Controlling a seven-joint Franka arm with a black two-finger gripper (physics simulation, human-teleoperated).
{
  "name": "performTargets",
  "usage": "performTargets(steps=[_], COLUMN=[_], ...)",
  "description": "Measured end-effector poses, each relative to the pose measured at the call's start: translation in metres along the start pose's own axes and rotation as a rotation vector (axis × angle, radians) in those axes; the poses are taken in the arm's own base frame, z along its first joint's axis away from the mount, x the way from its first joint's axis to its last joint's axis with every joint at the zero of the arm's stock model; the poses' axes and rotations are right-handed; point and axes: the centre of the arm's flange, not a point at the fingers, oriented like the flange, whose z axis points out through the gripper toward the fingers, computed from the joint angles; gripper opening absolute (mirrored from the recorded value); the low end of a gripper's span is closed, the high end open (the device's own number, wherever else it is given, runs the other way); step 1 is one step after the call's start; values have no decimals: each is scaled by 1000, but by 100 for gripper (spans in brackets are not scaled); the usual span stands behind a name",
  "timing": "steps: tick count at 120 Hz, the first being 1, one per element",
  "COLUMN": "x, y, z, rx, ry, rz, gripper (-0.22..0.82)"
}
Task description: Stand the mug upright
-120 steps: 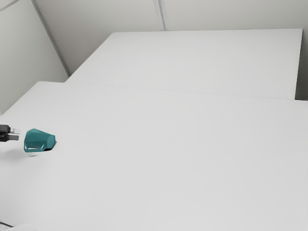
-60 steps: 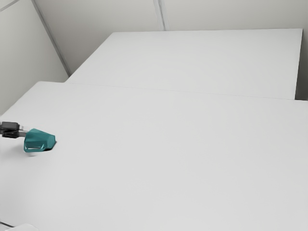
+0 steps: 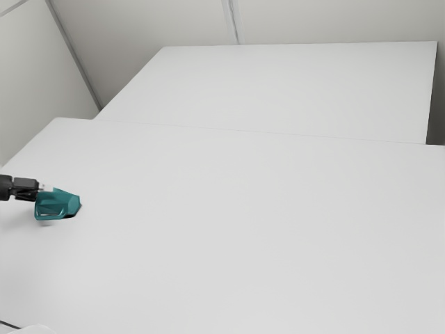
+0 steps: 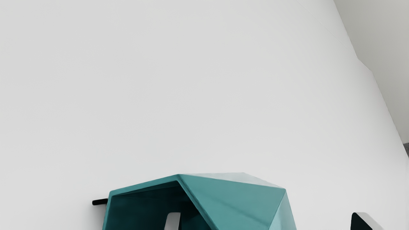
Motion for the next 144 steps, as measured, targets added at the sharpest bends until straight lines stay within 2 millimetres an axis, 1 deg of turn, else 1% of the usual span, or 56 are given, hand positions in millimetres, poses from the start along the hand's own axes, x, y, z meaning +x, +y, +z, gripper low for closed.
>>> performTargets(steps=[10, 21, 48, 60, 72, 85, 96, 104, 124, 137, 144], x=[-2, -5, -4, 1, 6, 18, 24, 33, 58, 79, 89], y=[-1, -1, 1, 4, 10, 22, 29, 39, 74, 105, 122], z=[3, 5, 4, 7, 9, 10, 14, 21, 44, 62, 76], rx=[-7, -13, -12, -17, -20, -20, -20, -19, 11, 54, 74], ry=[-3, -5, -9, -11, -12, -15, -33, -54, -159, -261, -318], rz=[-4, -9, -5, 6, 18, 45, 64, 90, 173, 240, 272], gripper=[53, 45, 15, 3, -2, -9, -11, -13, -15, -16, -16])
